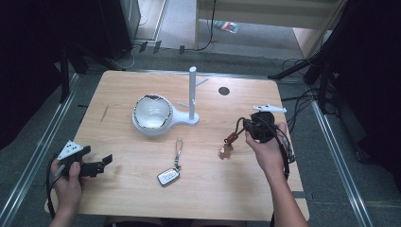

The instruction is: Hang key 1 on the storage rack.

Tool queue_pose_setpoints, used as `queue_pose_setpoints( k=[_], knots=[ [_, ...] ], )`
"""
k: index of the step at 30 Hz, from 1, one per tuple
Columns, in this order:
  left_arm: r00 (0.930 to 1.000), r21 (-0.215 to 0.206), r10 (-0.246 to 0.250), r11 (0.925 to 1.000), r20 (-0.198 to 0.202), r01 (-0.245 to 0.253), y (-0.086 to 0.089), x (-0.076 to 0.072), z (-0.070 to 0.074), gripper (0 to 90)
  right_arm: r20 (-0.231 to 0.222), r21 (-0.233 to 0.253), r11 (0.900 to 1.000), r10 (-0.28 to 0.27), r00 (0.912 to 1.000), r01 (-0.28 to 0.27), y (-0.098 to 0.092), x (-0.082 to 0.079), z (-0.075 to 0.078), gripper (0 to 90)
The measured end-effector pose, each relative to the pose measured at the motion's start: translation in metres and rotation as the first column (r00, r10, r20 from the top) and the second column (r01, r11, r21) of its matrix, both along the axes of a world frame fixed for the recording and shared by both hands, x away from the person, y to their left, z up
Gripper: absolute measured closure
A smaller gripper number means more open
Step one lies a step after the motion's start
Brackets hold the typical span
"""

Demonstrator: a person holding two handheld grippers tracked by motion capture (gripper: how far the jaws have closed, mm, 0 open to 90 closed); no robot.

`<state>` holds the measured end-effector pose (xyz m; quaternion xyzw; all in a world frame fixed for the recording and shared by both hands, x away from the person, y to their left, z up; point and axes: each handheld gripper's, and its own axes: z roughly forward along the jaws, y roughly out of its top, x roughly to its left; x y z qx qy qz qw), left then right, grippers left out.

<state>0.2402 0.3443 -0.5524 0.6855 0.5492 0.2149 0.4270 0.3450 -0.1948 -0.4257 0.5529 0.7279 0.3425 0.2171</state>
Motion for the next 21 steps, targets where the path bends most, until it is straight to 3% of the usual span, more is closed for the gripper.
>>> queue_pose_setpoints(
  k=[4,10,13,17,21],
  knots=[
    [1.0,0.0,0.0,1.0,0.0,0.0,0.0,0.0,0.0,0.0,0.063,-0.015,1.0,0.024,0.9977,-0.024,0.004,-0.002,0.004,86.7],
    [1.0,0.002,-0.002,1.0,0.002,0.002,0.0,0.0,0.0,0.0,0.135,0.012,0.999,0.036,0.9902,-0.038,0.003,-0.002,0.008,86.6],
    [1.0,0.003,-0.002,1.0,0.002,0.002,0.0,0.0,0.0,0.0,0.17,0.022,0.998,0.05,0.9841,-0.055,0.003,-0.002,0.01,86.6],
    [1.0,0.003,-0.002,1.0,0.002,0.002,0.0,0.0,0.0,0.0,0.224,0.0,0.998,0.062,0.9726,-0.063,0.006,-0.003,0.013,86.5],
    [1.0,0.003,-0.002,1.0,0.003,0.002,0.0,0.0,0.0,0.0,0.249,0.001,0.998,0.066,0.9662,-0.068,0.008,-0.003,0.014,86.5]
  ],
)
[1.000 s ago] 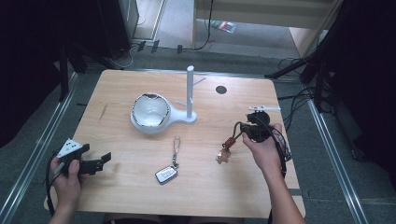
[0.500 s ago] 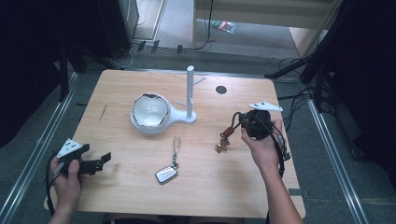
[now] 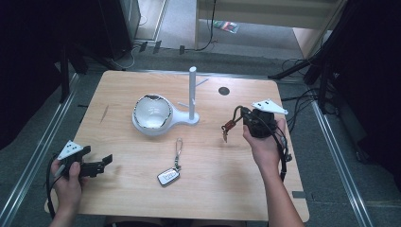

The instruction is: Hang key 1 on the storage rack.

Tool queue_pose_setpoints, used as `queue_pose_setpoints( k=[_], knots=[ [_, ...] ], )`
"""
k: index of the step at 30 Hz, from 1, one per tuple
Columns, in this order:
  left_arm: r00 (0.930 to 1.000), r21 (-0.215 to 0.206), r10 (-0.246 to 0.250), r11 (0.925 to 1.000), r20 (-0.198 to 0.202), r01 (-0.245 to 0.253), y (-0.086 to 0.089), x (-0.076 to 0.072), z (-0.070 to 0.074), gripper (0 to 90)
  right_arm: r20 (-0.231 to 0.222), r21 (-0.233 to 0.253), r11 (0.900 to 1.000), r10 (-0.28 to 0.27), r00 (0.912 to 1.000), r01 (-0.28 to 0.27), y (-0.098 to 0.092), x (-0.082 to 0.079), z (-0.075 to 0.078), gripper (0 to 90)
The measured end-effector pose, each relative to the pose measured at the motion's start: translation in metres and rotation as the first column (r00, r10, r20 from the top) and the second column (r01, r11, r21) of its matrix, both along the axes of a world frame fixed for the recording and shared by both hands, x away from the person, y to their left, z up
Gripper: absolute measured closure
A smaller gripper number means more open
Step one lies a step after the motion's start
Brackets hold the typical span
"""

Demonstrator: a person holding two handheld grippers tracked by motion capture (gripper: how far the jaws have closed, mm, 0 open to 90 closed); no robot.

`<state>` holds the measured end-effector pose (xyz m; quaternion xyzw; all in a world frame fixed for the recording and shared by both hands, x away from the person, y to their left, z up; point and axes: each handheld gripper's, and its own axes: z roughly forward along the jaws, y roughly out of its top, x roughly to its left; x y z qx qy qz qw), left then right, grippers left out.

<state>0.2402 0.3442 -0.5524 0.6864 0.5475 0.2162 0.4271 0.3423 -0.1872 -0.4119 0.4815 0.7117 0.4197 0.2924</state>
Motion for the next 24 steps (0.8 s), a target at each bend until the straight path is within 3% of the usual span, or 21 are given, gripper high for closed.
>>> queue_pose_setpoints(
  k=[8,24],
  knots=[
    [1.0,-0.006,-0.003,1.0,0.002,0.003,0.0,0.0,0.0,0.0,0.043,0.014,1.0,0.009,0.999,-0.01,0.005,0.003,0.004,86.3],
    [1.0,-0.003,-0.006,1.0,0.003,0.006,0.0,0.0,0.0,0.0,0.084,0.032,0.999,0.021,0.9963,-0.024,0.016,0.016,0.015,86.2]
  ],
)
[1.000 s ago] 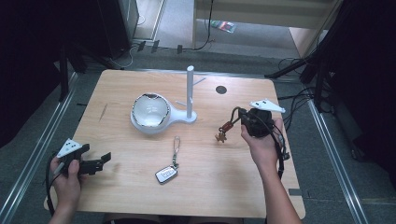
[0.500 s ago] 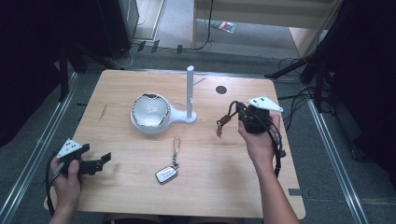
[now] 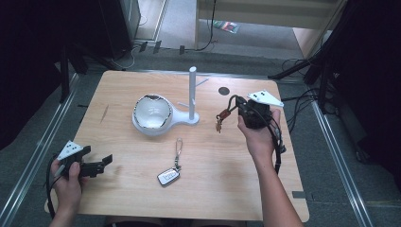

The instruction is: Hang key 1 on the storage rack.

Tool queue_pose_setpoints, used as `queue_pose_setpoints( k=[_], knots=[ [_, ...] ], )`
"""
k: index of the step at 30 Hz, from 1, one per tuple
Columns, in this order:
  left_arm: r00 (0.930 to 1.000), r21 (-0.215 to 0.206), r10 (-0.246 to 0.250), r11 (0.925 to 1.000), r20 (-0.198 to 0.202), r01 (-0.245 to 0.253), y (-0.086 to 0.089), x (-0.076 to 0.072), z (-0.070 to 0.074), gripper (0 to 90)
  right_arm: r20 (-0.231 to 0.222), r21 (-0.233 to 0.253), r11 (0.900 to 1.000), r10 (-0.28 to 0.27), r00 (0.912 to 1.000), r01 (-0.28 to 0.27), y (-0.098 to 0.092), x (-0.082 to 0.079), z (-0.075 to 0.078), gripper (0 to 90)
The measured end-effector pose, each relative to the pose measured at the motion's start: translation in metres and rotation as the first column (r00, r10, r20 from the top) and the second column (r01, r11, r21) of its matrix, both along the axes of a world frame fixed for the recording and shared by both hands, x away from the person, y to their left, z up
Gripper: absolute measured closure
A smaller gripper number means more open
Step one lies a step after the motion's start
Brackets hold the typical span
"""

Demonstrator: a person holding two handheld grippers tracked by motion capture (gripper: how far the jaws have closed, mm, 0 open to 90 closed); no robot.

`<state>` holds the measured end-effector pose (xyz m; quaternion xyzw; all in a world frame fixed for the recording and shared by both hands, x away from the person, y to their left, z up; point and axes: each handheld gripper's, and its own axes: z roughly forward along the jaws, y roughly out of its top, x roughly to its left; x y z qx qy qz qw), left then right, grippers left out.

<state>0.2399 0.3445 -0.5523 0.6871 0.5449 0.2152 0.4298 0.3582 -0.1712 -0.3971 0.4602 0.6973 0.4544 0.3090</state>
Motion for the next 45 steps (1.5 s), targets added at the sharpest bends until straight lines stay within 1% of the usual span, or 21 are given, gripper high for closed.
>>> queue_pose_setpoints(
  k=[1,5,16,22,33,38,45],
  knots=[
    [1.0,-0.001,0.0,1.0,0.0,0.0,0.0,0.0,0.0,0.0,-0.003,0.005,1.0,0.002,1.0,-0.002,0.001,0.001,0.001,86.2],
    [1.0,-0.001,0.0,1.0,0.0,0.0,0.0,0.0,0.0,0.0,0.001,0.0,1.0,0.007,1.0,-0.007,0.004,0.004,0.005,86.1],
    [1.0,-0.002,-0.001,1.0,-0.001,0.001,0.0,0.0,0.0,0.0,0.033,0.004,1.0,0.014,0.9994,-0.014,0.013,0.013,0.016,86.1],
    [1.0,-0.005,0.001,1.0,0.001,-0.001,0.001,0.0,0.0,0.0,0.059,-0.005,1.0,0.029,0.9979,-0.028,0.019,0.016,0.019,86.2],
    [1.0,-0.005,-0.001,1.0,0.0,0.001,0.001,0.0,0.0,0.0,0.065,-0.016,0.998,0.054,0.9964,-0.053,0.029,0.024,0.023,86.2],
    [1.0,-0.011,0.001,0.9999,-0.003,-0.001,0.001,0.0,0.0,0.0,0.07,-0.004,0.999,0.053,0.9962,-0.052,0.031,0.028,0.024,86.2],
    [1.0,-0.01,0.002,0.9999,-0.001,-0.002,0.001,0.001,0.0,0.0,0.069,-0.006,0.998,0.06,0.9958,-0.06,0.034,0.033,0.025,86.2]
  ],
)
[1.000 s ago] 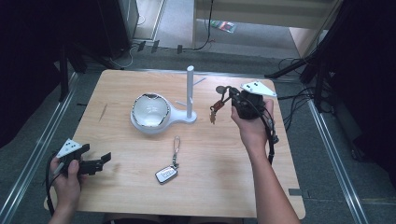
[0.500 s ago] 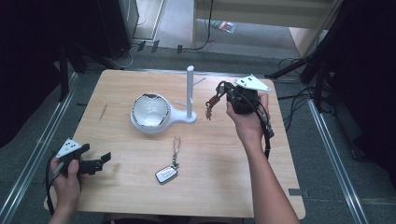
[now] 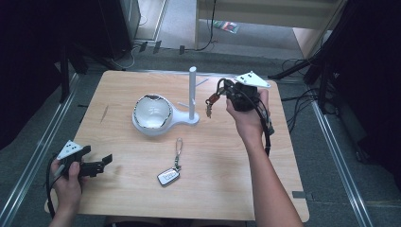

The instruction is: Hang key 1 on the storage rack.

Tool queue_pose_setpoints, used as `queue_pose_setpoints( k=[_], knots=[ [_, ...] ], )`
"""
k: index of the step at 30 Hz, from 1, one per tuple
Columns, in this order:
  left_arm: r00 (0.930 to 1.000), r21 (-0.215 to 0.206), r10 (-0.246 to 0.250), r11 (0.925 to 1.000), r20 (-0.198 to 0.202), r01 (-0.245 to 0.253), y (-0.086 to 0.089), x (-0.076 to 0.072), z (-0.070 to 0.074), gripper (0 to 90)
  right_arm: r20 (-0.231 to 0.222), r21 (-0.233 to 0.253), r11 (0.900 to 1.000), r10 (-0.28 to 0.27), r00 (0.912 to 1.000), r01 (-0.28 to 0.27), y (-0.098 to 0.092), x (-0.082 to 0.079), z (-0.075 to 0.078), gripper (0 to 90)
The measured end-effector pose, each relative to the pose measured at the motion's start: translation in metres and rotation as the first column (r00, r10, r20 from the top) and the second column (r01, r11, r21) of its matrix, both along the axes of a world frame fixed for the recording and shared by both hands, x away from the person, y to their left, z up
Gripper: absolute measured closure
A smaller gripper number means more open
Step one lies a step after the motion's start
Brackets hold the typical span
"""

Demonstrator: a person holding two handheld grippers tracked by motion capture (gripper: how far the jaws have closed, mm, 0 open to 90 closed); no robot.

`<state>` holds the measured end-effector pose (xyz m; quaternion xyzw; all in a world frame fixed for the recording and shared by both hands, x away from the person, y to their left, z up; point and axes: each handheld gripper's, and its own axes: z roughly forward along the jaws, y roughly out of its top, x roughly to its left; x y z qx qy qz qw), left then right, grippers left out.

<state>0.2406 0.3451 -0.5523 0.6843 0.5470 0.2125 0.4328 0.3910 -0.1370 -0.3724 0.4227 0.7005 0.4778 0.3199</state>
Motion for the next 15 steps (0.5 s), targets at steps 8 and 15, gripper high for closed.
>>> queue_pose_setpoints(
  k=[8,15],
  knots=[
    [1.0,-0.001,0.0,1.0,-0.001,0.0,0.0,0.0,0.0,0.0,0.017,-0.027,0.999,0.023,0.9996,-0.023,0.01,0.007,0.007,86.1],
    [1.0,-0.005,-0.001,1.0,-0.001,0.001,0.0,0.0,0.0,0.0,0.017,-0.038,0.998,0.05,0.9986,-0.049,0.018,0.016,0.01,86.1]
  ],
)
